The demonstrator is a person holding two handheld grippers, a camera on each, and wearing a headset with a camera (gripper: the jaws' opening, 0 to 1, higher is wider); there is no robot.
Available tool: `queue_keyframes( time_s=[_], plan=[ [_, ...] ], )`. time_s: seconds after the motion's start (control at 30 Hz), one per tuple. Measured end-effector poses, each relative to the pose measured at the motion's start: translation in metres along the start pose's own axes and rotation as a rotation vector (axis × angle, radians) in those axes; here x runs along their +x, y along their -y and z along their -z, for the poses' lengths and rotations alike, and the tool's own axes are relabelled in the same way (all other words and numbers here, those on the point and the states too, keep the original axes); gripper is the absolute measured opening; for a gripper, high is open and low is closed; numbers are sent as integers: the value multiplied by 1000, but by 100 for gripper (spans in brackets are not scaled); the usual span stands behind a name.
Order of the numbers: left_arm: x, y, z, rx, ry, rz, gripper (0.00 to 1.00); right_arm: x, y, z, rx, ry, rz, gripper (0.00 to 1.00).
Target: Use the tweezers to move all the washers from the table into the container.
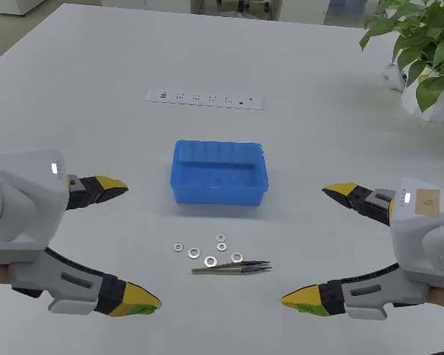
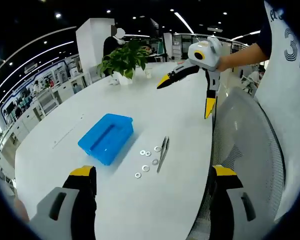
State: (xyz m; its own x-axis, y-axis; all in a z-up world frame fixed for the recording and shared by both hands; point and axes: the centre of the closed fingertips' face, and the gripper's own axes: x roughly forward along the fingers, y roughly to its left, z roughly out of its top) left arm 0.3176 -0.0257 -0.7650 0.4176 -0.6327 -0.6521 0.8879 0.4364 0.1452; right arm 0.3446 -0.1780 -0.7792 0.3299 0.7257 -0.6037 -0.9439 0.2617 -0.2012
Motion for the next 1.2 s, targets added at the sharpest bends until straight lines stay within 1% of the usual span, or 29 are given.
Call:
queue_keyframes(
  time_s=[0.33,0.43,0.63,0.73,1.03,1.13,1.2],
  plan=[
    [-4,-3,3,-12,-4,-12,99,-3,4,1,-6,-4,14,97],
    [-6,-4,5,-20,-7,-15,99,-3,3,1,0,-1,10,98],
    [-7,-5,4,-20,-2,-21,99,-3,0,3,-3,-14,5,99],
    [-6,-4,3,-18,0,-19,99,-4,0,4,0,-14,3,99],
    [-4,-2,7,-13,-14,-12,99,-5,1,7,4,-22,8,99],
    [-4,-1,7,-12,-18,-2,99,-5,1,7,7,-21,8,99],
    [-4,-2,7,-10,-21,-3,99,-5,1,9,7,-25,9,99]
  ],
)
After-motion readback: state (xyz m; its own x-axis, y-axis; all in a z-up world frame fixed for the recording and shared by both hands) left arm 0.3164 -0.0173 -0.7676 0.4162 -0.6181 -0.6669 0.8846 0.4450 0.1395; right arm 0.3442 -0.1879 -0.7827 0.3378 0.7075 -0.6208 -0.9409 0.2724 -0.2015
